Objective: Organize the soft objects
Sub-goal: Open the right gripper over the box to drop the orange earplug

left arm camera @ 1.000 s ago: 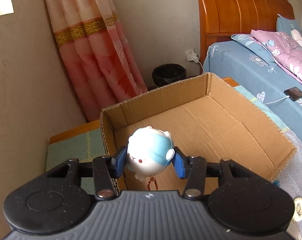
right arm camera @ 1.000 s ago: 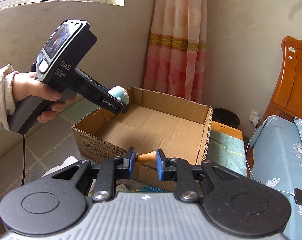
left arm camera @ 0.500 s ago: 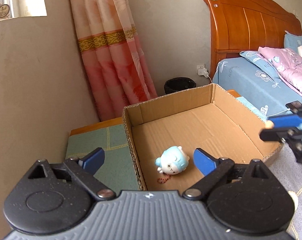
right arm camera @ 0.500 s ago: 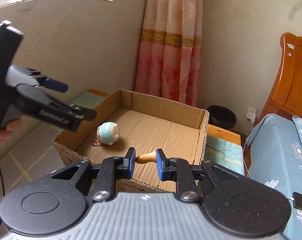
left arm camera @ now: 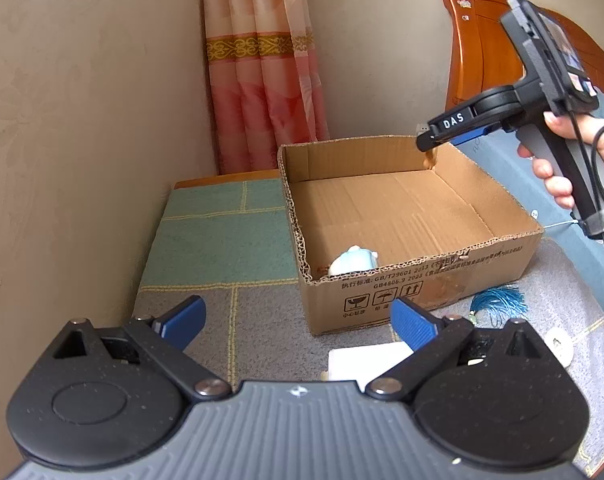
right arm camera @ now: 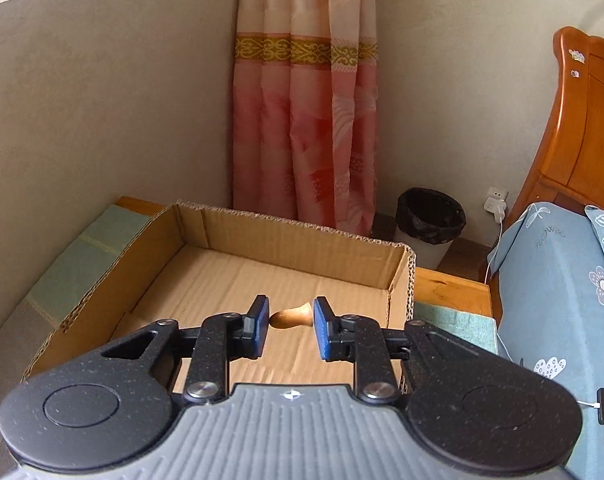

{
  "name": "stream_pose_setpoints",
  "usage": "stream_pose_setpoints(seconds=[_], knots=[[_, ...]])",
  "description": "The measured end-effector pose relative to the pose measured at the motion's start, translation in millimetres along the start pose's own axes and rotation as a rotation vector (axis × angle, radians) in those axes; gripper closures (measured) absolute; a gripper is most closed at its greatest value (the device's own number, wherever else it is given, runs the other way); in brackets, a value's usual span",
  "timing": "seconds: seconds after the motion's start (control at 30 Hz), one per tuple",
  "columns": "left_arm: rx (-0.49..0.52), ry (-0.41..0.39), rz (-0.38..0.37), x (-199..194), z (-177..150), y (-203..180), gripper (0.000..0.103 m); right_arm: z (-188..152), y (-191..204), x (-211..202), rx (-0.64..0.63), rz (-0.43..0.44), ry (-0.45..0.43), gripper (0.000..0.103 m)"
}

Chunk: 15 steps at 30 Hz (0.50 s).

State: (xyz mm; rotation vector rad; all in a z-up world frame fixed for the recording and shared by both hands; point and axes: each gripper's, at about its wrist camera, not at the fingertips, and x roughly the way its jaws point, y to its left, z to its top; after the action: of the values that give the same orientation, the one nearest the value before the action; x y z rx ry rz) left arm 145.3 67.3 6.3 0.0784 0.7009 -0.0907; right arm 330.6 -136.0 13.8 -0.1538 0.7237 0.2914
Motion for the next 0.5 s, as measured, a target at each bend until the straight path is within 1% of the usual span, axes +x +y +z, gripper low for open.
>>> stream_pose_setpoints(seconds=[0.03, 0.07, 0.1, 0.13, 0.2, 0.37, 0.5], knots=[[-0.002, 0.003, 0.004, -1.5, -1.8, 0.6, 0.004, 2.4, -1.4, 3.2, 0.012, -0.004, 0.006, 0.042], [0.000, 0.001, 0.002, -2.7, -3.2, 0.7, 0.004, 3.6, -2.3, 4.9, 0.024, -0.009, 0.013, 0.015], [0.001, -0.003, -0.003, -4.3, -5.2, 0.1, 0.004, 4.0, -3.7, 3.9, 0.037, -0.016, 0.000, 0.005], [0.001, -0.003, -0.008, -4.8, -6.2, 0.2, 0.003, 1.9, -4.3, 0.2, 0.043, -0.016, -0.016, 0.003], [0.008, -0.004, -0.018, -5.4, -8.0, -1.7, 0.003, -1.2, -5.3, -6.3, 0.040, -0.001, -0.012, 0.001], [0.033, -0.004, -0.032, -8.6, -13.1, -9.9, 0.002, -13.6, 0.2, -26.2, 0.020, -0.022, -0.004, 0.000], [0.032, -0.008, -0.038, -13.8, -16.4, -14.5, 0.002, -28.8, 2.9, -47.4, 0.010, -0.050, -0.010, 0.000]])
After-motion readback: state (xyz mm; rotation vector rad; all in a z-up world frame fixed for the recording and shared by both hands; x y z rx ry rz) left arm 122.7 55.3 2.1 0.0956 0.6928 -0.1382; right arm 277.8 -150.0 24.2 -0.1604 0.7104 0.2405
